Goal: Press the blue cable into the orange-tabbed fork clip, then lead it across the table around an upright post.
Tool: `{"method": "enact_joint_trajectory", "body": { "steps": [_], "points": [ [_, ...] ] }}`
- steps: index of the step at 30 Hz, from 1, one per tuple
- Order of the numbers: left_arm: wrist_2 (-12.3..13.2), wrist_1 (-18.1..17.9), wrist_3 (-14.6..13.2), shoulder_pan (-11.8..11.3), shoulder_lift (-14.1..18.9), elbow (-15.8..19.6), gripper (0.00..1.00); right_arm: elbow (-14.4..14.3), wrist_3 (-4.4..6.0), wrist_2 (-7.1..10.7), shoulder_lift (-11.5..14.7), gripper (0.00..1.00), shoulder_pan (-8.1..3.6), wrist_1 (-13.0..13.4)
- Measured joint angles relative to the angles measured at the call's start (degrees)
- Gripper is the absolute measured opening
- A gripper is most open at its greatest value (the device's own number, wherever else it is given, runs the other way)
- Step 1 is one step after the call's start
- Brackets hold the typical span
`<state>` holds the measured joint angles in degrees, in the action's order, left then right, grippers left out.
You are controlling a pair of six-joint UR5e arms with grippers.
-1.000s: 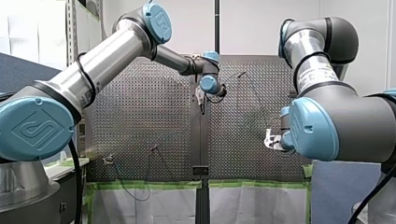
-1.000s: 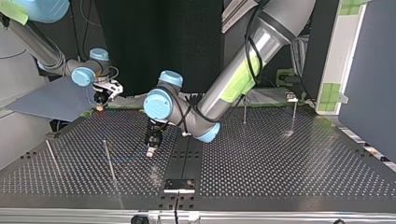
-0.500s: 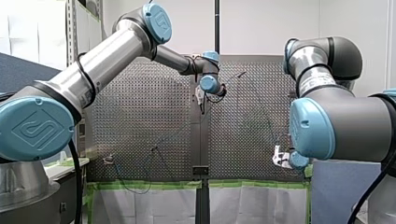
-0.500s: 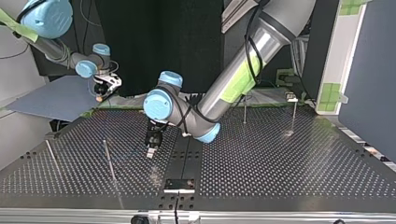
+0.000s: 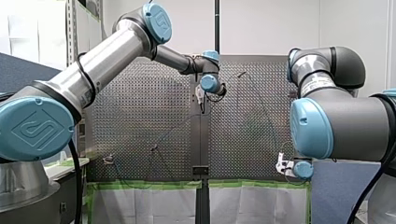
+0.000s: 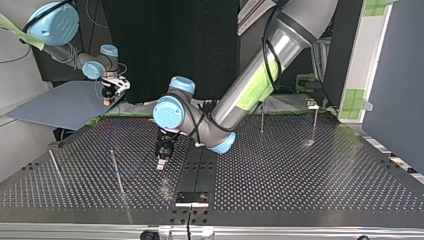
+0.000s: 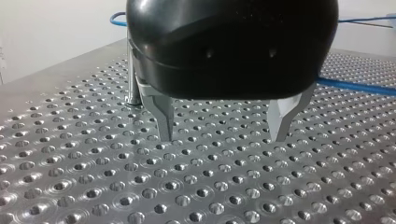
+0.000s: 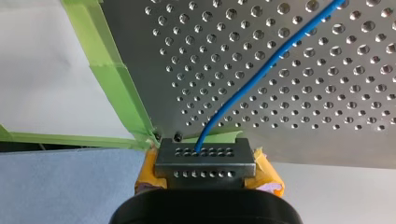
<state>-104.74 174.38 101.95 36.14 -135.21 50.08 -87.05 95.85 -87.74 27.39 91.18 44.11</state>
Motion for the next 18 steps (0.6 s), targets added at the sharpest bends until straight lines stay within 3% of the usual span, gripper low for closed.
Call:
{"method": "enact_joint_trajectory", "body": {
  "steps": [8,18],
  "points": [
    [-0.95,2.52,1.19,0.29,0.01,-0.15,0.99,0.48,0.25,2.52,-0.24,0.00,-0.15,1.19],
    [-5.70,7.53,6.01,1.86,0.02,-1.48,0.99,0.53,0.59,2.92,-0.40,0.00,-0.18,0.97]
  ]
}}
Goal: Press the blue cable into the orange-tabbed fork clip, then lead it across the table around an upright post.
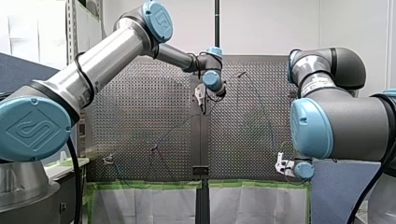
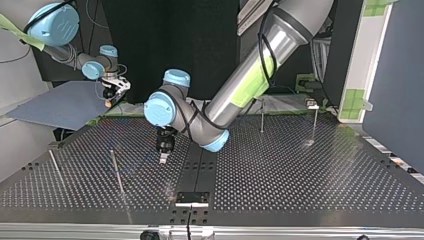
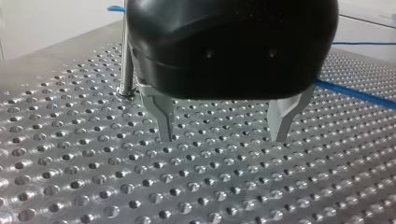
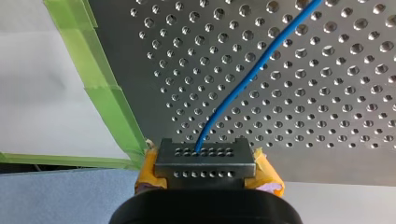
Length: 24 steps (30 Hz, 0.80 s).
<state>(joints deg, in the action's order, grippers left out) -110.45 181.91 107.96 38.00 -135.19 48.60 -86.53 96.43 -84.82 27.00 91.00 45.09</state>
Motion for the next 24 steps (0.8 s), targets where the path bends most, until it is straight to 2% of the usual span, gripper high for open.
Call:
{"method": "enact_joint_trajectory", "body": {
  "steps": [8,10,17,24],
  "points": [
    [-4.60,4.76,4.77,1.35,0.00,-0.27,0.99,-0.01,0.17,0.00,-0.08,0.00,0.08,0.02],
    [-4.79,5.77,5.78,1.44,0.00,-0.40,0.99,-0.01,0.17,0.00,-0.13,0.00,0.09,0.02],
    [-2.22,8.91,9.46,1.41,0.05,-1.51,0.99,0.00,0.04,0.04,-0.17,0.00,0.10,-0.05],
    [1.61,9.32,13.33,1.01,0.11,-1.93,0.99,0.00,-0.15,0.08,-0.22,0.00,0.22,-0.08]
  ]
}}
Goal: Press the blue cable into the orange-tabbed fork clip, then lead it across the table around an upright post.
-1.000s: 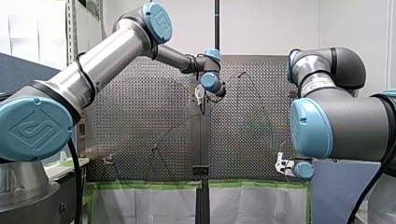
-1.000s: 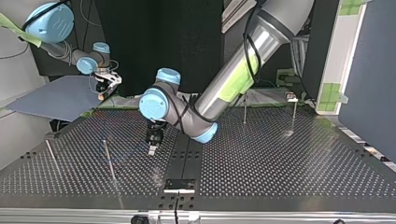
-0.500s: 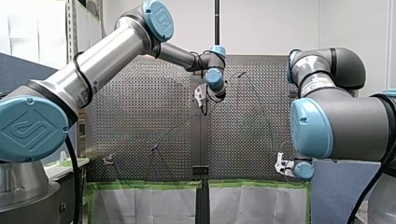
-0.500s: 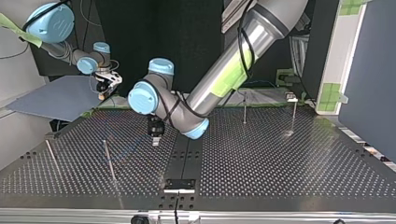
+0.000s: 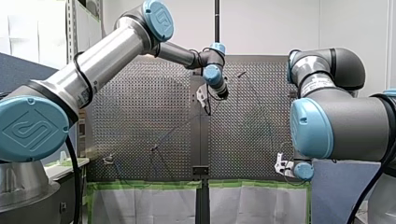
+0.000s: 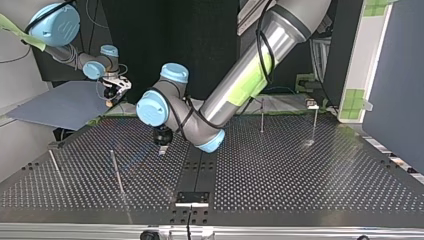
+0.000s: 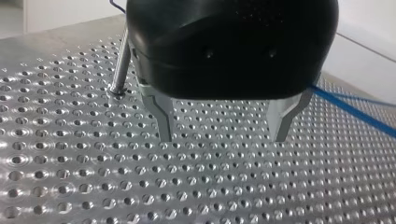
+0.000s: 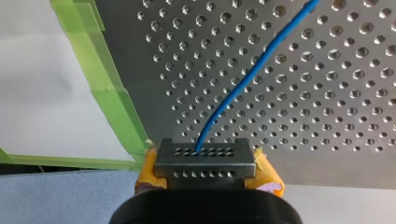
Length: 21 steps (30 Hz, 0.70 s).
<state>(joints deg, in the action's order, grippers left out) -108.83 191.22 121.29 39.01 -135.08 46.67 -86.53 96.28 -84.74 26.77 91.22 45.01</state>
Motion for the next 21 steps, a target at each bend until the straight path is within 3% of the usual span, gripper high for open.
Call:
{"method": "enact_joint_trajectory", "body": {
  "steps": [12,17,21],
  "points": [
    [6.50,0.29,6.51,-0.64,0.78,-0.03,0.99,0.00,-0.02,-0.01,-0.15,0.00,0.05,0.00],
    [8.95,2.37,9.26,-0.89,1.68,-0.03,0.99,0.00,-0.02,-0.02,-0.18,0.00,0.10,0.00],
    [9.43,3.72,11.60,-1.13,2.59,-0.03,0.99,0.00,-0.03,-0.03,-0.26,0.00,0.13,0.02]
  ]
}}
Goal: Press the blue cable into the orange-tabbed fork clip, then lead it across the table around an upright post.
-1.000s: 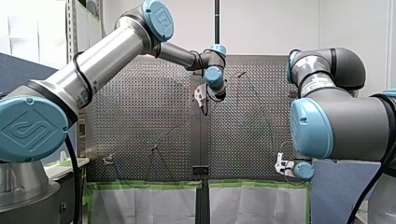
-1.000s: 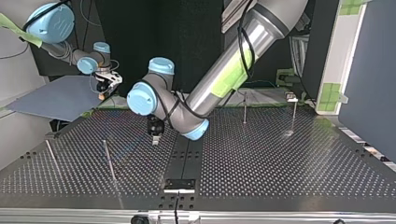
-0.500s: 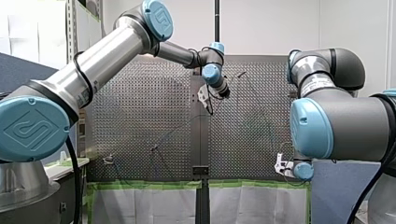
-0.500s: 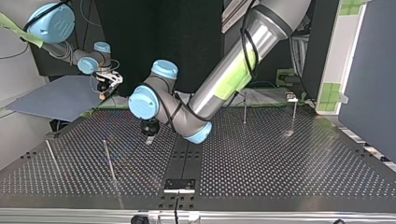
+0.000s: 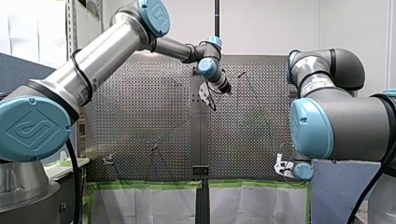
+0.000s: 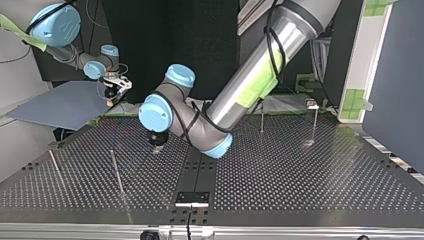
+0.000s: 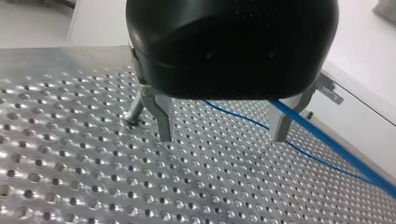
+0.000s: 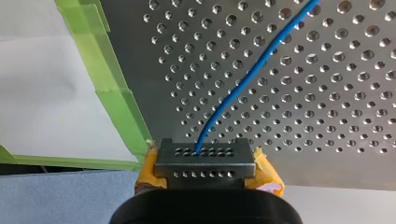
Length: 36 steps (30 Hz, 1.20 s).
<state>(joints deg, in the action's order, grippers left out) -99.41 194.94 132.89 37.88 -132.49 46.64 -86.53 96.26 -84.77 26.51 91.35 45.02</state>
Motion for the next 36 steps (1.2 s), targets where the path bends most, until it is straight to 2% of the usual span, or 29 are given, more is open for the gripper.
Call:
{"method": "enact_joint_trajectory", "body": {
  "steps": [15,19,27,36],
  "points": [
    [0.27,2.49,8.50,0.33,1.31,0.01,0.99,0.00,0.00,0.03,-0.16,0.00,0.05,0.04],
    [0.55,2.85,9.94,0.84,1.53,0.01,0.99,0.00,0.00,0.03,-0.17,0.00,0.05,0.01],
    [-0.63,4.09,8.34,1.56,3.26,0.13,0.99,0.00,0.00,0.03,-0.22,0.00,0.05,0.07],
    [-0.09,5.42,4.89,3.29,5.87,0.33,0.99,0.00,-0.02,0.03,-0.25,0.00,0.03,0.05]
  ]
}}
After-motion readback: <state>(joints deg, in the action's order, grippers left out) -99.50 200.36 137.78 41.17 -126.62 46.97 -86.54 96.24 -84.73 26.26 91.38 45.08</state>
